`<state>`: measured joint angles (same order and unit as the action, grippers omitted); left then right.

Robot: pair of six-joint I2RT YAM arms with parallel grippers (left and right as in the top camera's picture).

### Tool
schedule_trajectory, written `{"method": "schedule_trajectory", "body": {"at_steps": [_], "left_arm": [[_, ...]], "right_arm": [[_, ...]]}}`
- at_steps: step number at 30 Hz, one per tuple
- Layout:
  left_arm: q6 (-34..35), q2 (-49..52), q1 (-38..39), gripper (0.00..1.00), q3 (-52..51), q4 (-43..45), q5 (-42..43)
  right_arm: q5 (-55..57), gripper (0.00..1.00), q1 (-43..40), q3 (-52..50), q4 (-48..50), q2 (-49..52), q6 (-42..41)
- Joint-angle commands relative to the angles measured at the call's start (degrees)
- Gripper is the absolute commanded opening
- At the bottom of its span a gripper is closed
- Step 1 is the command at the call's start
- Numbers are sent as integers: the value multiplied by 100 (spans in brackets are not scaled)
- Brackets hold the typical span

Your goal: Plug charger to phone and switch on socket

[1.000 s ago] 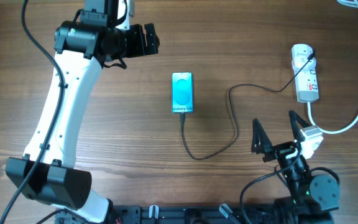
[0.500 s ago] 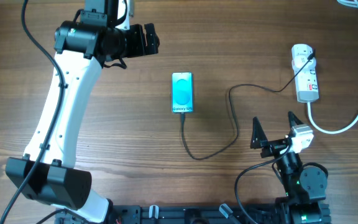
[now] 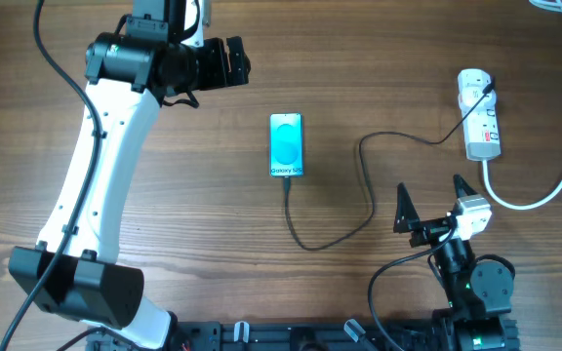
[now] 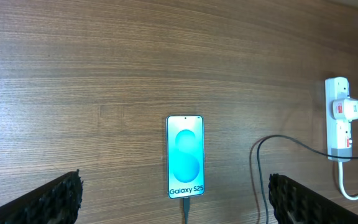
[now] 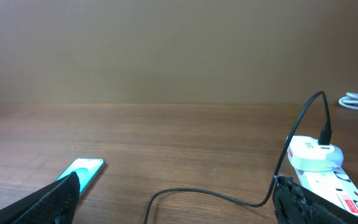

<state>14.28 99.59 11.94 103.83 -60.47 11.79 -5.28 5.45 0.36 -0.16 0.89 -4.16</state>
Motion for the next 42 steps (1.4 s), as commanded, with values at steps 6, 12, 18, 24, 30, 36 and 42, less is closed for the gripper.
{"method": "schedule_trajectory", "body": {"at_steps": [6,12,18,24,30,36,42], "left_arm": [[-11,39,15,100,-17,-4,-33],[-13,39,13,100,-22,-13,-39],[-55,-590,20,100,-361,-356,-426],[-52,-2398,-42,100,-2791,772,-918],[-52,-4271,-415,100,-4741,977,-994],[-723,-6168,-789,100,-6572,2588,-520],[-809,-7860,-1010,100,-8000,3827,-133]], "right_arm": [[94,100,-22,-4,24,-61,116],[94,100,-22,-4,24,-61,116],[94,100,-22,-4,24,-61,114],[94,100,-22,-4,24,-61,114],[94,100,-22,-4,24,-61,116],[94,100,-22,-4,24,-61,114],[94,100,-22,-4,24,-61,114]]}}
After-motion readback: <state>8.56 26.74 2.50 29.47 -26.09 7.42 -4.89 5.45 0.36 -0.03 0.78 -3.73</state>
